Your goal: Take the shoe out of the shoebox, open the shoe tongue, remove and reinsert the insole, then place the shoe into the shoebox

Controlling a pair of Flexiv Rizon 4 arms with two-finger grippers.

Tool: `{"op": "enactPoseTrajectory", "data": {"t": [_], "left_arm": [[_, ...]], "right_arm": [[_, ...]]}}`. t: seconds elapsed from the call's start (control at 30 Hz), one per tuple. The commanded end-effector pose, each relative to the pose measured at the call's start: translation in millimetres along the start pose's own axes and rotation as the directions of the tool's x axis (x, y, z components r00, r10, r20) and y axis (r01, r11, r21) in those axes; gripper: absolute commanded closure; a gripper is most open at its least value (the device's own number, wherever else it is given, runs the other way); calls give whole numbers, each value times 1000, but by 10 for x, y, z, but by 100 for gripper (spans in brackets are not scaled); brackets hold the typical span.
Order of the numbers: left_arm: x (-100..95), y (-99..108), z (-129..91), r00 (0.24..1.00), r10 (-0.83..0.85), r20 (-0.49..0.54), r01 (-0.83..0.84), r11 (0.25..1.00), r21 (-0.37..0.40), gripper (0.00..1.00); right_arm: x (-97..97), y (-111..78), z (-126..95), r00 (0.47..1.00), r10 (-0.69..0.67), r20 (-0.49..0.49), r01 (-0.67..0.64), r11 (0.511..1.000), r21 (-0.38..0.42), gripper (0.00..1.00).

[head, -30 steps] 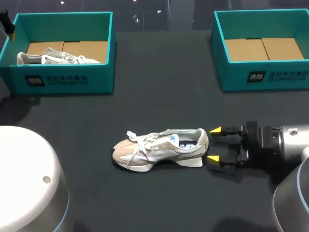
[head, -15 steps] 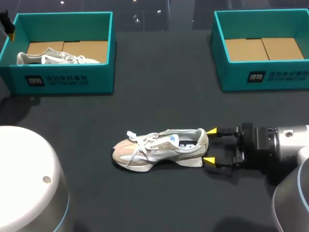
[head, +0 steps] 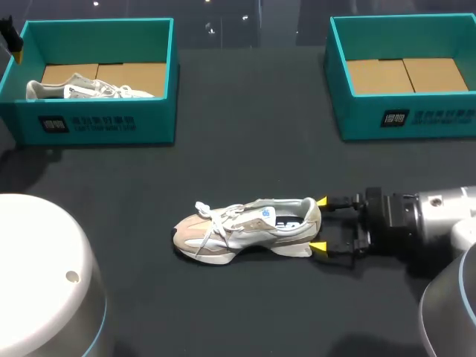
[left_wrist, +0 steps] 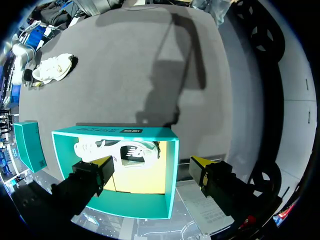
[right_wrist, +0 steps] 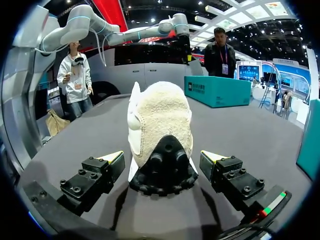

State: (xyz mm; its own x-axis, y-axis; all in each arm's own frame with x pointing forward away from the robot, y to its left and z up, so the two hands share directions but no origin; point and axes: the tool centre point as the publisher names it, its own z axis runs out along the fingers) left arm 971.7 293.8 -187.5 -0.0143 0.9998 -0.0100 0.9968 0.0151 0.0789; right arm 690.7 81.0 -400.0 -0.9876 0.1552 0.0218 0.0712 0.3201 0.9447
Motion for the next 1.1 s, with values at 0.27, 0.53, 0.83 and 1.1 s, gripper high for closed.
{"op": "enactPoseTrajectory", "data": {"t": [0.27, 0.53, 0.83, 1.1], "left_arm": [[2, -4, -2, 1000, 1, -2, -1, 1000, -1, 0], [2, -4, -2, 1000, 1, -2, -1, 1000, -1, 0], [2, -4, -2, 1000, 1, -2, -1, 1000, -1, 0], [2, -4, -2, 1000, 1, -2, -1, 1000, -1, 0]], "right_arm": [[-47, -25, 81, 999, 0, -40, 0, 1000, 8, 0], [-41, -44, 139, 998, -3, -56, 3, 1000, 0, 0], [-60, -33, 220, 997, -11, -80, 11, 1000, 0, 0], [-48, -41, 286, 996, -14, -86, 14, 1000, -3, 0]]}}
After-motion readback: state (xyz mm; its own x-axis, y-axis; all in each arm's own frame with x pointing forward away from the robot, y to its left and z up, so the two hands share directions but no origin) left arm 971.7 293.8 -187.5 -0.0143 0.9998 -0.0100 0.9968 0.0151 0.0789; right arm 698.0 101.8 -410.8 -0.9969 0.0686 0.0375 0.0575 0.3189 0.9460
